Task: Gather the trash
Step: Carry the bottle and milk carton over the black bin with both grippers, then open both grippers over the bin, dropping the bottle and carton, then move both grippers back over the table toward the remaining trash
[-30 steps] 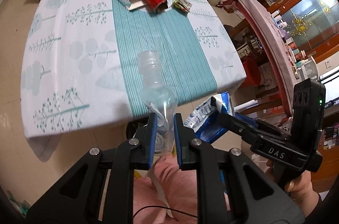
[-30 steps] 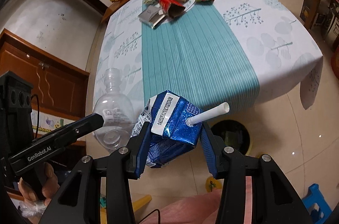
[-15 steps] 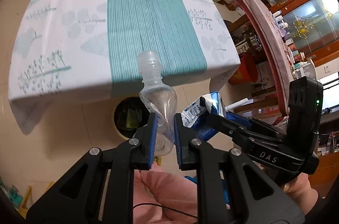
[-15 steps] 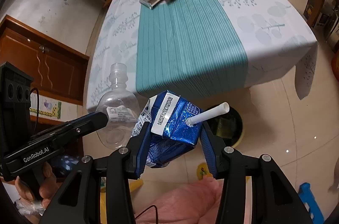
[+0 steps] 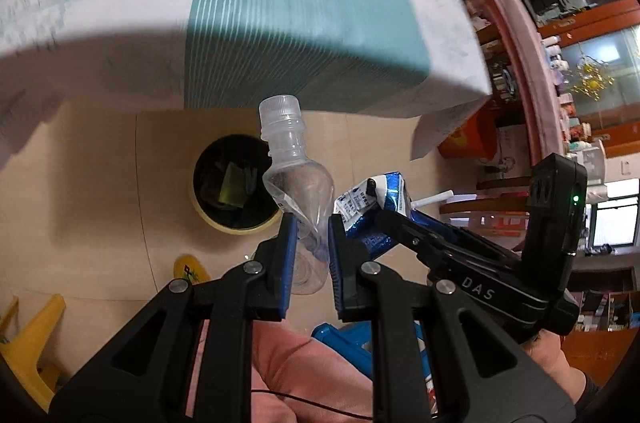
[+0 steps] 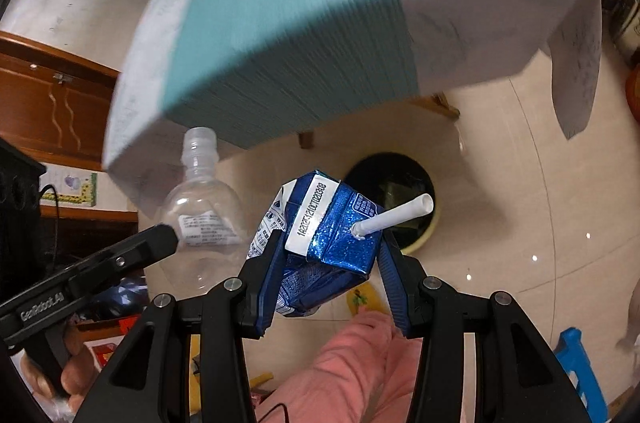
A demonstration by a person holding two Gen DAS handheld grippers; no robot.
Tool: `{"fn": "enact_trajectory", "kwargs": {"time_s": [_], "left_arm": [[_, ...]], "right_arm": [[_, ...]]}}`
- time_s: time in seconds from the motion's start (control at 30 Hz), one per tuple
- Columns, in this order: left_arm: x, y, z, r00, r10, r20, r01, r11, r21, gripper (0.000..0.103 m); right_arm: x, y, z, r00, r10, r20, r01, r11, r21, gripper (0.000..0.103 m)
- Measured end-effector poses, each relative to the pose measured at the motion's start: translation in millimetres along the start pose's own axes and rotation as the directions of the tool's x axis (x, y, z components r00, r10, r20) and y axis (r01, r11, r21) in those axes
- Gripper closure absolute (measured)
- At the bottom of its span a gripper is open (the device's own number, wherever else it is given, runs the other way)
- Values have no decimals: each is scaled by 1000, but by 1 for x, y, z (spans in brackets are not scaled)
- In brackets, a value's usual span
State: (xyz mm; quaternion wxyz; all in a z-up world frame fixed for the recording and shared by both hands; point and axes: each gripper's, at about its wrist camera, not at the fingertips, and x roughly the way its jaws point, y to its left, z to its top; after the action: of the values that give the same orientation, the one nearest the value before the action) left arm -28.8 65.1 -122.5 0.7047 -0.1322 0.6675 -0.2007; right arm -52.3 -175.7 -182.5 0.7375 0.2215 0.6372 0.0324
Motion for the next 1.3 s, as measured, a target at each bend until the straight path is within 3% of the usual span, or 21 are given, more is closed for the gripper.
{"fn": "enact_trajectory", "kwargs": {"time_s": [0.13,0.33,0.53,0.57,0.63,0.67,0.7,0.73,0.97,1.3], "left_arm": [[49,11,-6,998,65,0,-65,998,-10,90],[132,26,-3,995,97,-23,-97,995,-19,90],[202,35,3,984,169,-57,-169,986,9,89],[211,36,4,981,182,-62,-182,983,16,86],[224,38,5,974,215,-65,-214,976,30,66],[228,39,5,972,229,-61,-227,973,31,48],[229,40,6,970,235,-59,-233,972,28,37],[230,41,7,969,240,-56,-239,971,24,36],[208,46,13,963,266,-50,-265,964,25,36],[126,25,4,963,271,3,-271,962,23,36]], "right_arm": [[44,-26,-2,999,-44,-28,44,999,12,58],[114,-59,-1,993,-102,-55,103,995,20,58],[184,-81,1,993,-78,-83,82,996,37,57],[189,-82,-1,994,-71,-85,75,996,41,57],[200,-82,-2,995,-59,-83,63,997,47,52],[205,-81,-2,996,-52,-79,56,997,49,49],[208,-81,-2,996,-40,-75,44,998,51,43],[209,-80,-3,997,-34,-74,38,998,51,40],[195,-77,-2,999,-23,-48,27,996,85,40],[126,-64,-2,1000,-21,19,19,996,83,40]]}}
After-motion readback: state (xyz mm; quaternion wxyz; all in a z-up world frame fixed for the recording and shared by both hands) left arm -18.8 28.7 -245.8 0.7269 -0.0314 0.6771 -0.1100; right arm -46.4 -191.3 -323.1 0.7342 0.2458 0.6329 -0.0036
